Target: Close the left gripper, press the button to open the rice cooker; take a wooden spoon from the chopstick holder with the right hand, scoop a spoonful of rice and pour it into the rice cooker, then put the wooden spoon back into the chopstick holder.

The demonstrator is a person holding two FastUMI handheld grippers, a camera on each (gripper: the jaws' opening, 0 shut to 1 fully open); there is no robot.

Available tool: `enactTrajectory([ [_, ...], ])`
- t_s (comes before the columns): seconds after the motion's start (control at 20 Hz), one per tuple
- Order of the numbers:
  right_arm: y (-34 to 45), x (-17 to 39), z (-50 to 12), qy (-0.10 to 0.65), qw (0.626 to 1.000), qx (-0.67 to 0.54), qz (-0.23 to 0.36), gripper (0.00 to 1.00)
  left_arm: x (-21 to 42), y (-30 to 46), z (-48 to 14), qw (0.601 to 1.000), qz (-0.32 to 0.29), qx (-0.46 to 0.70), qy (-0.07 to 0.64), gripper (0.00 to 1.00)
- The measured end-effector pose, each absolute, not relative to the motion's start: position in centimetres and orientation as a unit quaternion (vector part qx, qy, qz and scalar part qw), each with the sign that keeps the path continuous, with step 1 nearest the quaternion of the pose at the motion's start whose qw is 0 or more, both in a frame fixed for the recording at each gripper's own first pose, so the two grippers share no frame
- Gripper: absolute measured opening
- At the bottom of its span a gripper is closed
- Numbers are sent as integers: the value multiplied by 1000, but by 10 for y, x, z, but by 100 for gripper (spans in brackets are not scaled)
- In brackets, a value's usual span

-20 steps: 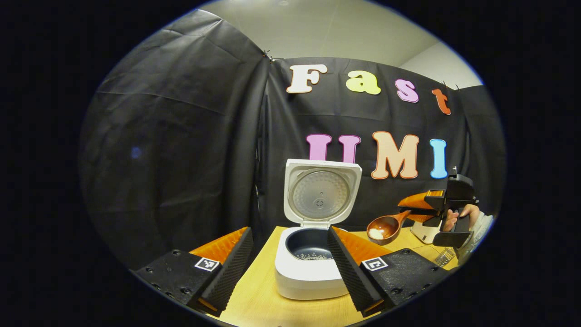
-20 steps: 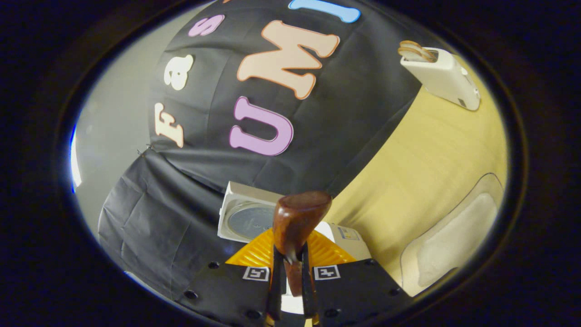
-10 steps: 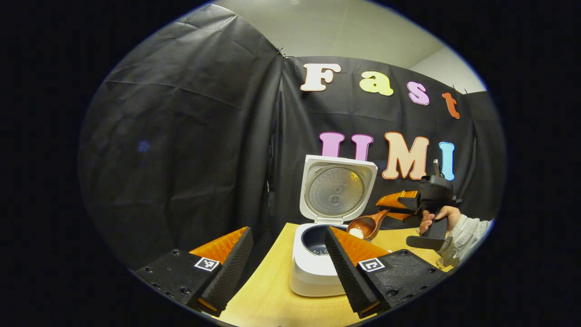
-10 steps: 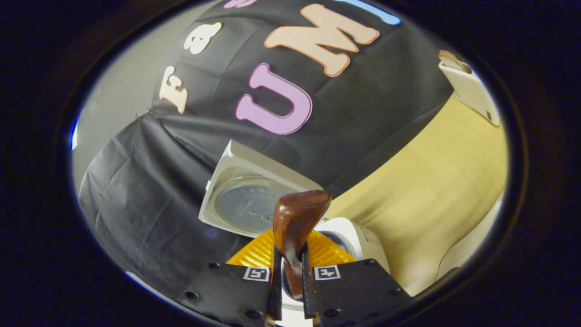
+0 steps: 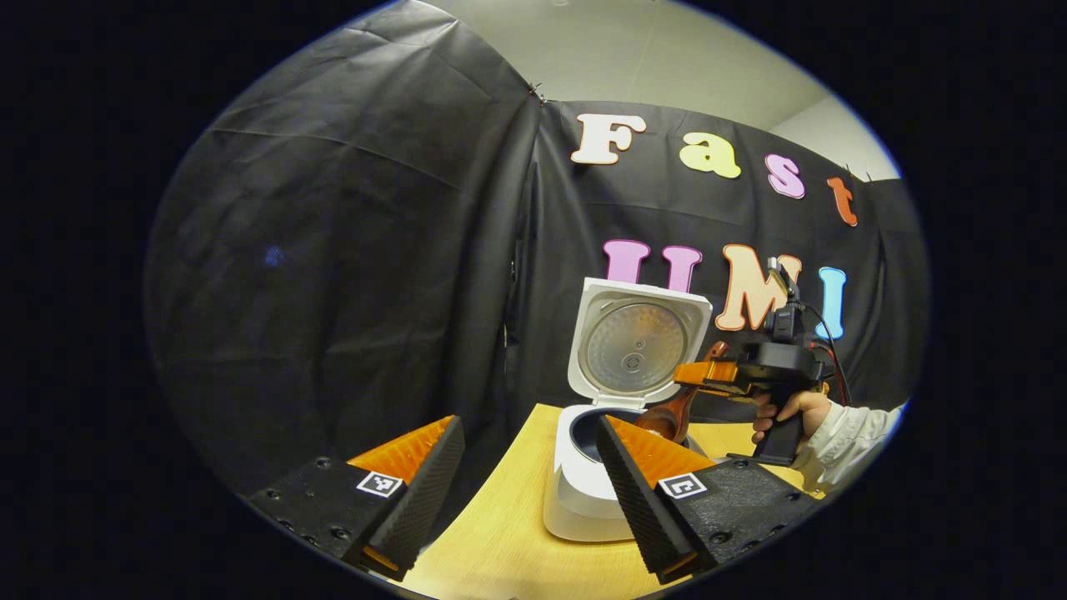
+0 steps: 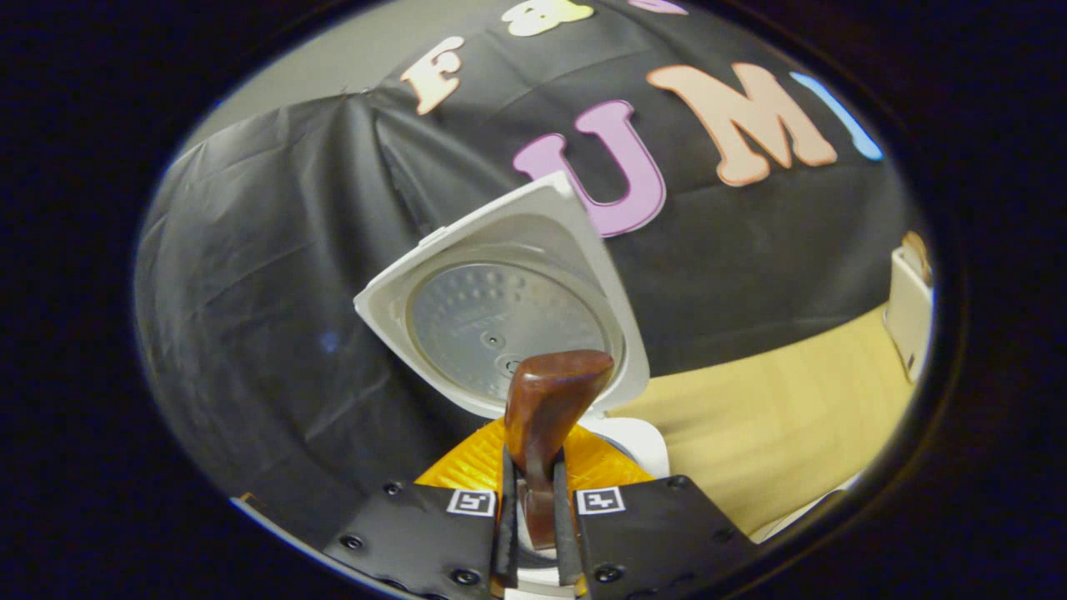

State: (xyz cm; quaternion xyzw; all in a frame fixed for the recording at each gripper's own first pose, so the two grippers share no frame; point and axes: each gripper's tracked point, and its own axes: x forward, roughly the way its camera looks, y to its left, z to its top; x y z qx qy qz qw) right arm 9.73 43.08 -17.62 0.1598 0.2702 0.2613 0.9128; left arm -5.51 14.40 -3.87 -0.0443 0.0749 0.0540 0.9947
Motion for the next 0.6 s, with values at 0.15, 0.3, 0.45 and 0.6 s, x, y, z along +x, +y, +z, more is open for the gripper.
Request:
enactTrajectory([
  [0.15, 441, 96, -170, 230, 928, 76, 283, 19, -55, 147, -41, 994, 58, -46, 75, 95],
  [0.3, 452, 91, -164, 196, 932, 15, 305, 19, -53, 148, -40, 994, 59, -45, 74, 95],
  [0.45, 466, 84, -152, 153, 931, -49, 329, 19, -51, 148, -41, 994, 60, -46, 73, 95],
  [0.6, 479, 76, -136, 86, 924, -132, 348, 21, -50, 146, -39, 995, 60, -45, 72, 95],
])
